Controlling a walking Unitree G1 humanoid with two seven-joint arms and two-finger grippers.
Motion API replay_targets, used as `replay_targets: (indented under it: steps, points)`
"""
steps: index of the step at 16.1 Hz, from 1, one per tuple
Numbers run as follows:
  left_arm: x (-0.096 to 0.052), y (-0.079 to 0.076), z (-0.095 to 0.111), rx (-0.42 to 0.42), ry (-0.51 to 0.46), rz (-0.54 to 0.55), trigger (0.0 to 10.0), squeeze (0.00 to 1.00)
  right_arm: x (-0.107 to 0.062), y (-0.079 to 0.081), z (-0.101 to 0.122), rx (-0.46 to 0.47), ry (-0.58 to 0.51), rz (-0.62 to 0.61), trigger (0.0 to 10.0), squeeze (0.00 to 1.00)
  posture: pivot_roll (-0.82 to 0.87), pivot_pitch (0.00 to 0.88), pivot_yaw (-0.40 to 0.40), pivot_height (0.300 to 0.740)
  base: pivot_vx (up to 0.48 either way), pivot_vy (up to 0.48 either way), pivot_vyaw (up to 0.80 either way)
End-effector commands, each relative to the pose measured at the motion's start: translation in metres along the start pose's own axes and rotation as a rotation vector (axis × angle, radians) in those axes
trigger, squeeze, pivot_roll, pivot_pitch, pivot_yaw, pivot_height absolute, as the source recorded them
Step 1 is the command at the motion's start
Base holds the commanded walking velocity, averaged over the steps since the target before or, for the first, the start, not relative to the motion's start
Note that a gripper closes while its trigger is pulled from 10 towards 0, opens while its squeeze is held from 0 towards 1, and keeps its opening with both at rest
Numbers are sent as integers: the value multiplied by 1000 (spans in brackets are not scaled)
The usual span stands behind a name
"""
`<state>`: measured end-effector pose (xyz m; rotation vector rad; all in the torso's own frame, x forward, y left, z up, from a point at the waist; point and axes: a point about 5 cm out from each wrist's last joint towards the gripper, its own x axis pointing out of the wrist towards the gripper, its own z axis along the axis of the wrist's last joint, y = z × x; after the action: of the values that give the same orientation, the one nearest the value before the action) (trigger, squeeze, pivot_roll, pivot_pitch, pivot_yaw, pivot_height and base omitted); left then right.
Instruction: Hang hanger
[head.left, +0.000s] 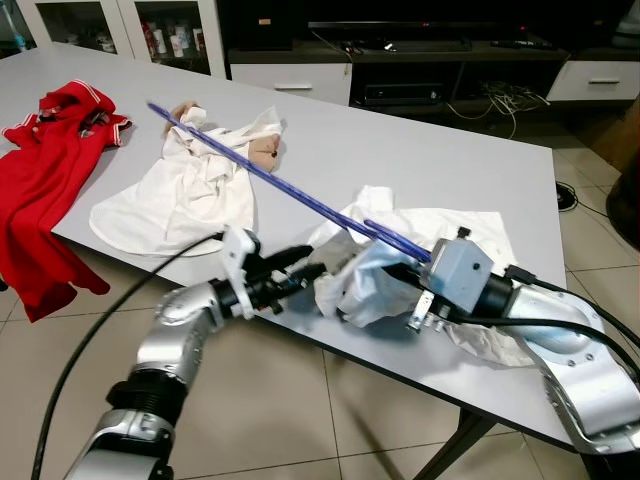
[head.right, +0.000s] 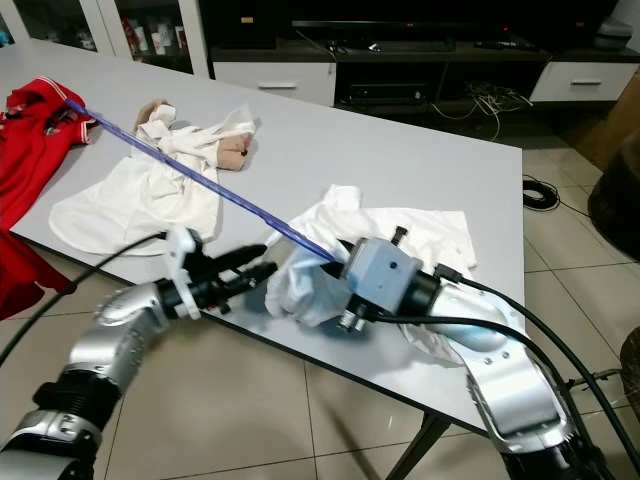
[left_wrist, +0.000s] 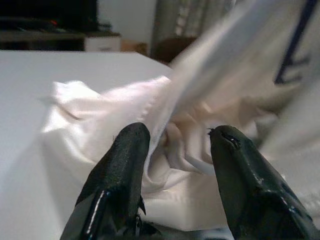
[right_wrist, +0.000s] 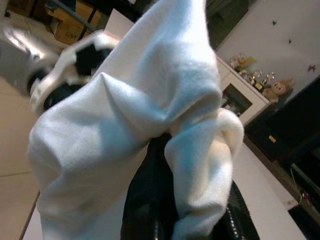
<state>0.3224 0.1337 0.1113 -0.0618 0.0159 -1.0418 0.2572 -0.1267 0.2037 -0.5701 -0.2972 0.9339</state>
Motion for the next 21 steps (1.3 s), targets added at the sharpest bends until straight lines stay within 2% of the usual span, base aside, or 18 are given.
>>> replay_targets:
  steps: [1,5,6,8,11,14,16,18,21]
  points:
    - [2,-1,1,34,21,-22,10000,0,2,-2,9,-26,-26,0,0,0,-45,35,20,740,0,0,0]
    - [0,4,-2,66,52,10,10000,0,1,-2,10,-18,-34,2,0,0,-46,30,15,740,0,0,0]
    - [0,7,-10,126,133,45,10000,0,0,-2,12,-6,-51,-1,0,0,-42,30,15,740,0,0,0]
    - [3,7,-13,161,159,73,10000,0,-1,-3,14,2,-67,-5,0,0,-41,29,16,740,0,0,0]
    - [9,10,-6,148,98,112,10000,0,0,-2,16,15,-83,-10,0,0,-39,29,21,740,0,0,0]
    - [10,12,-1,177,58,133,10000,0,-1,0,16,27,-84,-12,0,0,-42,33,25,740,0,0,0]
    - [8,10,4,153,7,86,10000,0,-3,1,12,34,-65,-16,0,0,-42,34,27,740,0,0,0]
    - [5,9,2,148,16,67,10000,0,-4,2,10,37,-56,-18,0,0,-41,34,27,740,0,0,0]
    - [-7,7,-6,110,61,4,10000,0,-7,1,3,40,-24,-21,0,0,-34,35,19,740,0,0,0]
